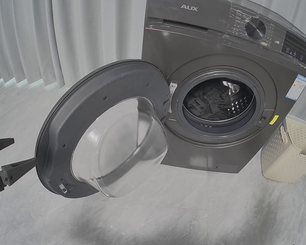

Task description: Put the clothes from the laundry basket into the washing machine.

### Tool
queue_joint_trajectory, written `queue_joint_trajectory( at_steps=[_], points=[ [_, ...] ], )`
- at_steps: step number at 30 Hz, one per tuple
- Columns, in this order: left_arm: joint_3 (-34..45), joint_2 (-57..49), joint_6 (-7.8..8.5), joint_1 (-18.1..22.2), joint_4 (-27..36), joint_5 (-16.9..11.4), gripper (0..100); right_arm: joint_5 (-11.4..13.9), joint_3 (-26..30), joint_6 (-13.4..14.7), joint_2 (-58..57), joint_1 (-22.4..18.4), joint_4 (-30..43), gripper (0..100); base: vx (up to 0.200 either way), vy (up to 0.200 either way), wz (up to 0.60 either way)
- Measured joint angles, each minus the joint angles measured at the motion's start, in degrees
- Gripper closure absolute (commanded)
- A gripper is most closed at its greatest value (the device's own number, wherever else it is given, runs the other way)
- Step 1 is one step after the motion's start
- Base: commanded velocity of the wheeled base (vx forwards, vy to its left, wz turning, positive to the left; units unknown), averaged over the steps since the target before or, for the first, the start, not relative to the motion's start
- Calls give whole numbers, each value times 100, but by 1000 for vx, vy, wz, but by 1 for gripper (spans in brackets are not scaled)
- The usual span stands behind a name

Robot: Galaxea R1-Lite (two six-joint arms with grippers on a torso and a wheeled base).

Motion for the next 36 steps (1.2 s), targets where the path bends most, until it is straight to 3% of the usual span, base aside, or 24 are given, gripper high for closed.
queue_joint_trajectory(
  at_steps=[9,14,21,24,28,36],
  points=[
    [-366,1262,-13,-612,-848,33,0,-2,0,2,0,-2,0,0,0,0,0],
    [-421,1601,-61,-1047,-1009,51,0,-2,0,0,0,0,0,0,0,0,0],
    [-451,1679,-457,-1938,-1068,65,0,-2,0,0,0,-2,0,0,0,0,0],
    [-457,1598,-591,-2280,-1079,238,0,-4,0,0,0,-2,0,0,0,0,0],
    [-383,1471,-624,-2420,-1095,618,0,-2,0,0,0,-2,0,0,0,0,0],
    [-211,995,-639,-2147,-1023,681,0,-2,0,0,0,-2,0,0,0,0,0]
  ],
)
